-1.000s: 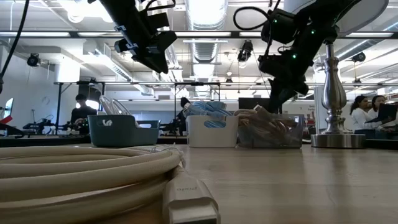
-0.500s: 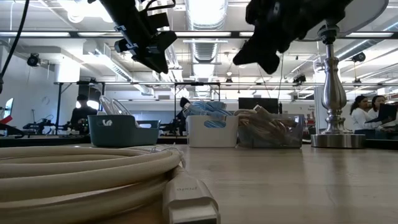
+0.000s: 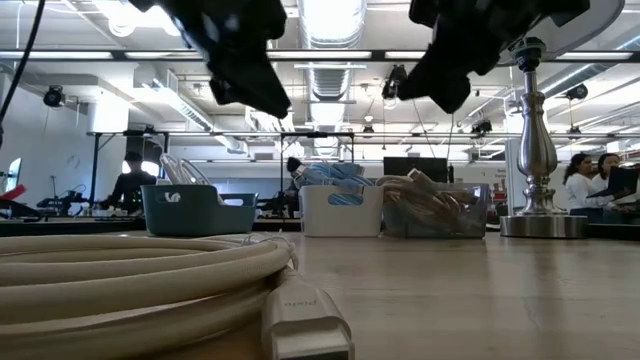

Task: Sort HDMI cables
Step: Put the brown HDMI cable into the black bin

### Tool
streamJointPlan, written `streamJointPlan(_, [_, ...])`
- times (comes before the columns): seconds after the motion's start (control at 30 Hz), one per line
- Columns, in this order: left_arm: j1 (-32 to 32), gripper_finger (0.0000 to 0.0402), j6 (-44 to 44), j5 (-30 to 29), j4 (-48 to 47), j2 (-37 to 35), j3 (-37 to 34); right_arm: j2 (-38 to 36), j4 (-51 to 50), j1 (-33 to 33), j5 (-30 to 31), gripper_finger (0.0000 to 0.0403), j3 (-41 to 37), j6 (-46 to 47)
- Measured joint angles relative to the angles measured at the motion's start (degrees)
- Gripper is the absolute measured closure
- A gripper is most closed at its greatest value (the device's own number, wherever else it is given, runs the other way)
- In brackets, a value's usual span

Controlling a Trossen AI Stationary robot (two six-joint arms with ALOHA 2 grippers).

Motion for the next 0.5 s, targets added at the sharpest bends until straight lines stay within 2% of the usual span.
streamJointPlan(0.1, [-3.79, 0.0268, -0.62, 6.38, 0.18, 0.09, -1.73, 0.02, -2.17, 0.15, 0.40, 0.0366, 0.00, -0.89])
streamJointPlan(0.23, [-9.43, 0.0268, -4.47, 10.49, -0.10, 0.11, -4.28, 0.05, -2.82, 0.11, 0.64, 0.0349, -0.02, -3.64])
streamJointPlan(0.5, [-17.18, 0.0268, -14.56, 10.52, 4.03, 2.12, -7.54, 0.05, -2.16, 0.11, 2.06, 0.0312, -0.04, -6.49])
